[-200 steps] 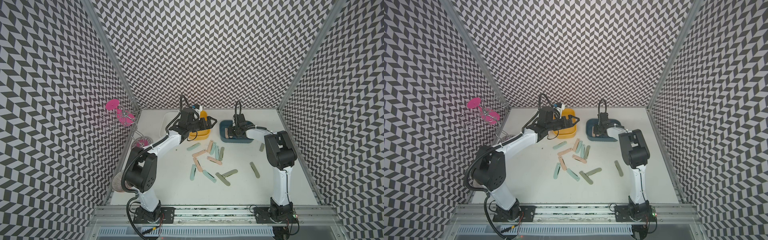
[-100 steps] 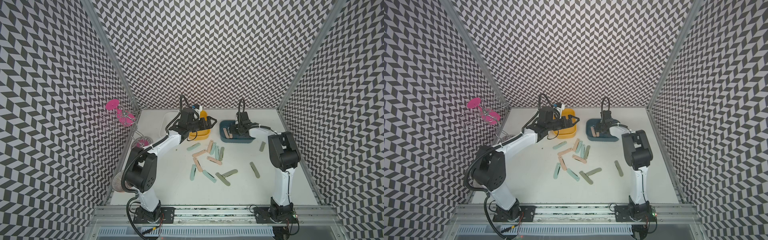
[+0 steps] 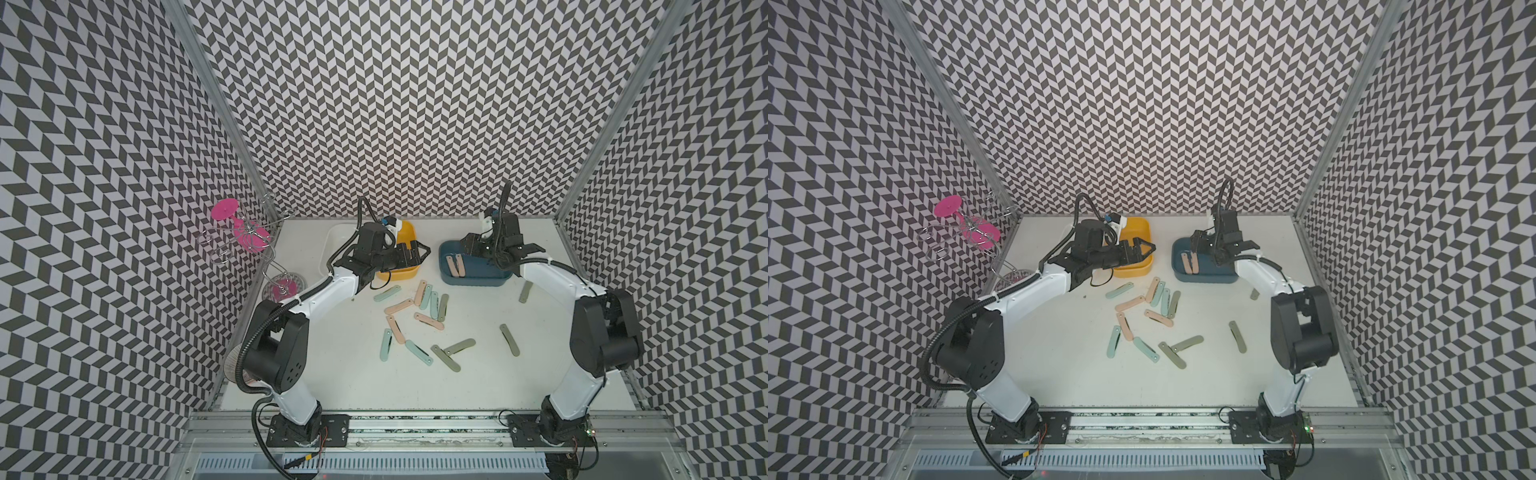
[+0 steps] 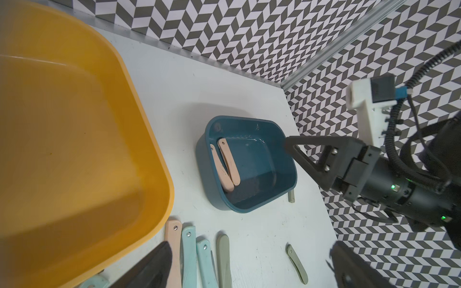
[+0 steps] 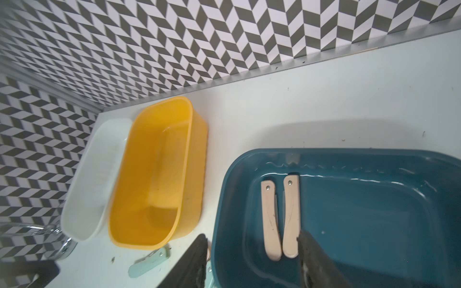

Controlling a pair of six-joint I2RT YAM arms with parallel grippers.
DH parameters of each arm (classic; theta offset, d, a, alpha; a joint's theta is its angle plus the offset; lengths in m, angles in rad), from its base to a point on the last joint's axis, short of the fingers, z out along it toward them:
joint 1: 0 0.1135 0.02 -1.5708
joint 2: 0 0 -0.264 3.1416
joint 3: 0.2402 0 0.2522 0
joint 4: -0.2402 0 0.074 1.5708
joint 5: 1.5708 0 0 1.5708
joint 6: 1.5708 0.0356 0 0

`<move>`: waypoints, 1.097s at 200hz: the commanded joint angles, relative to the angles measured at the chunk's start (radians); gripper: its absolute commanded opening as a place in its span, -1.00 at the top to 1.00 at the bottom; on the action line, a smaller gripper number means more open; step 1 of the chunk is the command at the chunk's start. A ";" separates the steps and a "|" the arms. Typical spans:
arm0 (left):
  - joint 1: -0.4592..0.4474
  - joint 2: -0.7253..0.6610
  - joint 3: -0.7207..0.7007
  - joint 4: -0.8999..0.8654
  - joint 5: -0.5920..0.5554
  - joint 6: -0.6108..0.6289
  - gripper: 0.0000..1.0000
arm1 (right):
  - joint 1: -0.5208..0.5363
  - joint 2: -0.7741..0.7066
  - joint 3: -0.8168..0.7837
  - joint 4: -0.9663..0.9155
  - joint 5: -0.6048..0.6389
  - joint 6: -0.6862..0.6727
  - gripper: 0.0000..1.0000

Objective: Place the fruit knives into the storage box by color
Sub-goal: Pick up the fruit knife from the center of the board.

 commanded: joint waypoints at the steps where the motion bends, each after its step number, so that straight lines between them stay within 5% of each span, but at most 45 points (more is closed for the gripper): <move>1: 0.013 -0.070 -0.063 -0.004 -0.016 0.019 -1.00 | 0.054 -0.095 -0.101 0.045 -0.030 -0.008 -0.14; 85: 0.044 -0.303 -0.304 -0.033 -0.063 0.016 -1.00 | 0.282 -0.242 -0.515 0.157 0.005 0.036 -0.39; 219: 0.068 -0.408 -0.364 -0.062 -0.083 0.021 -1.00 | 0.415 -0.104 -0.536 0.225 -0.001 0.083 -0.39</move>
